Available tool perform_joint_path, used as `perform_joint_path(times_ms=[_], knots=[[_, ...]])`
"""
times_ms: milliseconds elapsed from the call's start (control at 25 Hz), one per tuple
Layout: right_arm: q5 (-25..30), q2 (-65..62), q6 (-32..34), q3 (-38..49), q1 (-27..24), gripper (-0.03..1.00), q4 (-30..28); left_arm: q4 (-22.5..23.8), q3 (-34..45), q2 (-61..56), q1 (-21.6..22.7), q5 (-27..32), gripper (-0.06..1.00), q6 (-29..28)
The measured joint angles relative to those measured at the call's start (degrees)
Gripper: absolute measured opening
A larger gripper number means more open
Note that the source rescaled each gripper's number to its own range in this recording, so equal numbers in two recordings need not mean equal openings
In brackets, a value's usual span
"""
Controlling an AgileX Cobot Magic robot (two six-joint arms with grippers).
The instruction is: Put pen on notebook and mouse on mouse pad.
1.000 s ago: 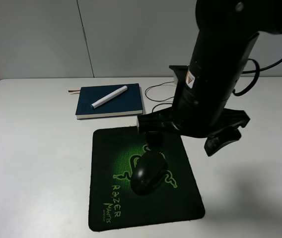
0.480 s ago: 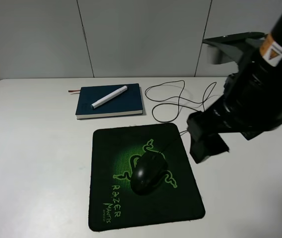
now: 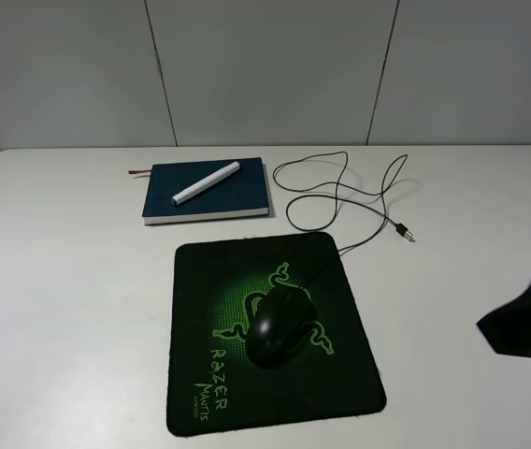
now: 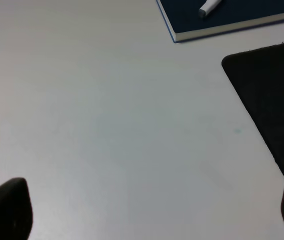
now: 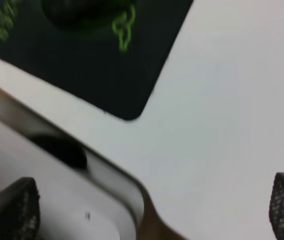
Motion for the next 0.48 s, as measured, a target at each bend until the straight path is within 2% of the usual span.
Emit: perform_joint_path(times_ms=[280, 480], knots=[[0.14, -12.6, -0.72, 0.08, 0.0, 1.0, -4.0, 0.0, 0.0, 0.0, 0.0, 0.0, 1.0, 0.0], [0.14, -17.45, -3.05, 0.21, 0.0, 1.0, -4.58, 0.0, 0.0, 0.0, 0.0, 0.0, 1.0, 0.0]])
